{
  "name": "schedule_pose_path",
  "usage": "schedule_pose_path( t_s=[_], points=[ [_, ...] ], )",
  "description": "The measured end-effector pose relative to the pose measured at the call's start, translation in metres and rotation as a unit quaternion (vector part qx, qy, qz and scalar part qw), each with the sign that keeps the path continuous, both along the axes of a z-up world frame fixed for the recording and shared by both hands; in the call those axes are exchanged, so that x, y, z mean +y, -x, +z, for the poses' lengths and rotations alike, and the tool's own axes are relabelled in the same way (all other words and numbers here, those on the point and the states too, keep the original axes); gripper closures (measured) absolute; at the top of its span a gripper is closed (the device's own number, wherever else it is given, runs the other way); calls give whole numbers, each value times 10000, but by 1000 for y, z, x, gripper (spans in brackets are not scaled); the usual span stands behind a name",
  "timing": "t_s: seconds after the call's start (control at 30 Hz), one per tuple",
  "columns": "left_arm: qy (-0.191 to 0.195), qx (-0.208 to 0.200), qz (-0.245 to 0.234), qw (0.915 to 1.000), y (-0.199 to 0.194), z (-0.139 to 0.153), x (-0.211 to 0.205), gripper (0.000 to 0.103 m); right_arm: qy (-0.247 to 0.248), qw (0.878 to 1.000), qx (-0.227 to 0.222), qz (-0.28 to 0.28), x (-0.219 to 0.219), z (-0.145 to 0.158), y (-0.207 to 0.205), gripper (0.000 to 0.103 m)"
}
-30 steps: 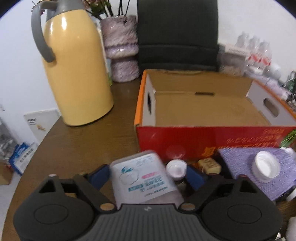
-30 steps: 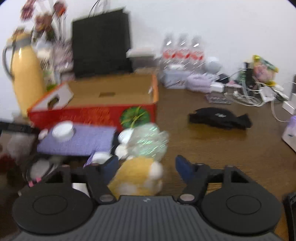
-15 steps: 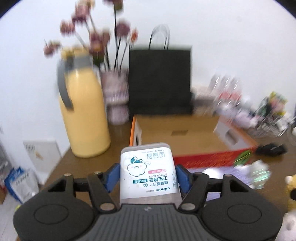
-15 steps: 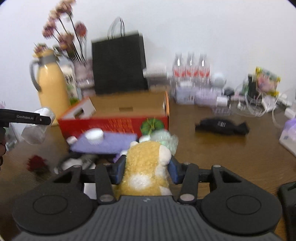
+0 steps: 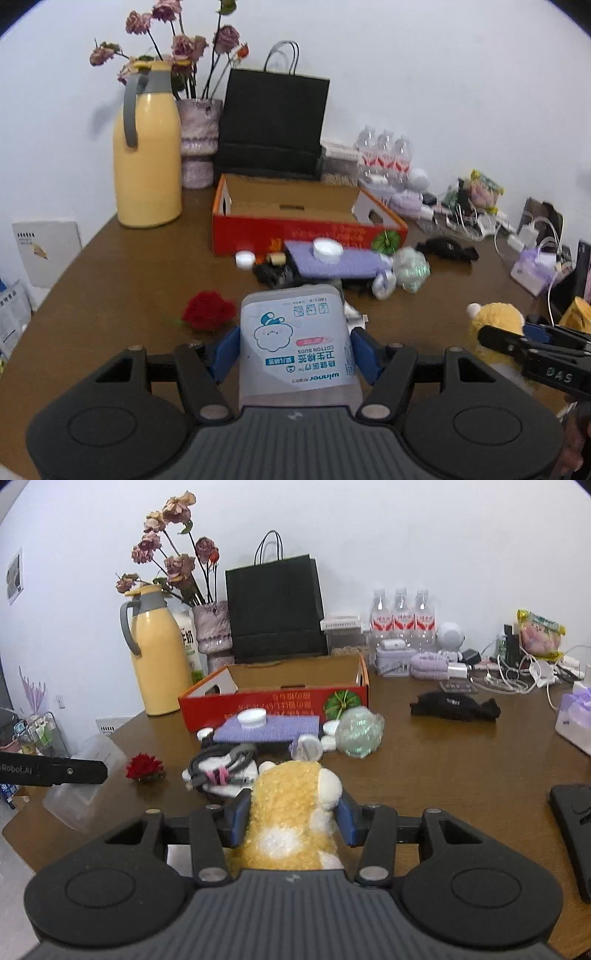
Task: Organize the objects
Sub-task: 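Carry both items into the cardboard box and open both tools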
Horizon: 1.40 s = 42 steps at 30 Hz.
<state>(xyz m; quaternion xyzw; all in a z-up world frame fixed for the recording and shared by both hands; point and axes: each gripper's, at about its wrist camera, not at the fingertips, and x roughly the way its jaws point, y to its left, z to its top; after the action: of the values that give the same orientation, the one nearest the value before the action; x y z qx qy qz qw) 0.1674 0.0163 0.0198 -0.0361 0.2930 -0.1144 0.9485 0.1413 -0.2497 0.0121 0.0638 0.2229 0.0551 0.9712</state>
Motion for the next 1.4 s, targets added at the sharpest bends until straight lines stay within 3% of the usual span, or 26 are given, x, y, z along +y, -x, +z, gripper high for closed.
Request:
schedule_pose_path(
  t_s=[0.13,0.23,0.3,0.37,0.47,0.53,0.6,0.63,0.77,0.83,0.9,0.93,0.97,1.07,1.17,1.23,1.4],
  points=[
    [164,-247,-166,9994,-54,30,17,39,-44,9983,-573,39,-13,30,-27,55],
    [283,-208,-348,9988,-120,60,20,39,225,9955,-915,139,-20,64,-79,55],
    [-23,-212,-268,9994,-170,77,7,39,316,9957,-843,216,-24,82,-128,55],
    [-493,-260,-160,9983,-213,82,-13,39,372,9973,-588,248,-24,93,-190,55],
    [-802,456,-66,9957,-291,59,-37,39,583,9983,53,75,-16,88,-278,55],
    [-1077,1025,60,9889,-338,28,-48,39,595,9965,582,-11,-13,66,-331,55],
    [-1456,1478,538,9768,-364,-2,-51,39,1081,9874,1135,-210,-4,35,-369,55],
    [-1708,1527,527,9720,-369,-14,-55,39,1302,9815,1370,-292,-1,19,-378,55],
    [-1883,1590,348,9685,-372,-33,-55,38,1167,9737,1905,-455,-4,-16,-390,53],
    [-1902,1798,284,9647,-376,-38,-56,36,1607,9666,1913,-565,1,-23,-392,56],
    [-1944,1858,259,9628,-377,-39,-57,36,1697,9636,1972,-619,5,-25,-393,54],
    [-1936,1834,288,9634,-374,-36,-57,35,1761,9635,1898,-678,8,-23,-390,52],
    [-1917,1807,316,9641,-374,-32,-56,35,1819,9642,1780,-739,12,-20,-384,43],
    [-1769,1615,287,9705,-357,-9,-51,28,1924,9696,1415,-533,19,-1,-369,2],
    [-1756,1215,267,9766,-331,22,-45,21,2129,9705,1037,-448,25,26,-347,0],
    [-1676,935,248,9811,-303,43,-36,19,1910,9778,799,-322,23,46,-322,0],
    [-903,459,24,9949,-209,80,-6,12,1217,9924,146,107,15,73,-224,0]
  ],
)
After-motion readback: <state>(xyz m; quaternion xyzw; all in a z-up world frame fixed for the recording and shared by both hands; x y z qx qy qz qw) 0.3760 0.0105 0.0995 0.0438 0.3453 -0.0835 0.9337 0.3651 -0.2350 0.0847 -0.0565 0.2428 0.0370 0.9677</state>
